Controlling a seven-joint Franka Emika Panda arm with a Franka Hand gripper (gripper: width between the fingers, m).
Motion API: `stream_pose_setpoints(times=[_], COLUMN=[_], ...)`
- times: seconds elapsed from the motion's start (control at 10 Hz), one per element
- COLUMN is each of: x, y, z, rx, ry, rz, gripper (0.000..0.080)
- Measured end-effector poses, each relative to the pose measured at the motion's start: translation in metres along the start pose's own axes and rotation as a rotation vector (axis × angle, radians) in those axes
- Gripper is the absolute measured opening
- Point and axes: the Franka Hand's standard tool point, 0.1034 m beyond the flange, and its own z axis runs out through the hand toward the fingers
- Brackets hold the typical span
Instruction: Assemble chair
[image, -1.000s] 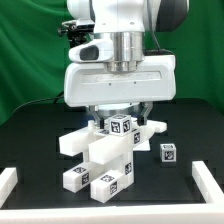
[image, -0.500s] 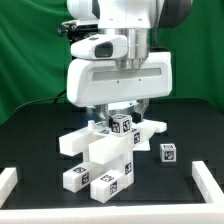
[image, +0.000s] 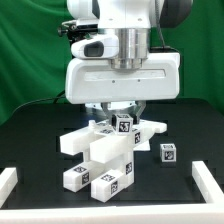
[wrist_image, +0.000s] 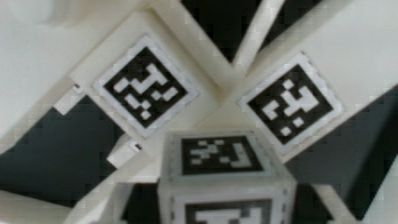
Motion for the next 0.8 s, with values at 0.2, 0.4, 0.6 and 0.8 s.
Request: stream_pose_setpoints(times=[0.2, 0.4, 0.6, 0.8], x=[0.0002, 0.0031, 0.0046, 0.0055], y=[0.0005, 0.0046, 0.0049, 0.0045], z=[0.0000, 0.0010, 0.0012, 0.0019], rx=[0.003, 0.013, 0.016, 0.053], ry=[0.002, 0.026, 0.045, 0.040], rz=[0.154, 0.385, 0.523, 0.811], gripper=[0.0282, 0.0282, 0.0284, 0.0284])
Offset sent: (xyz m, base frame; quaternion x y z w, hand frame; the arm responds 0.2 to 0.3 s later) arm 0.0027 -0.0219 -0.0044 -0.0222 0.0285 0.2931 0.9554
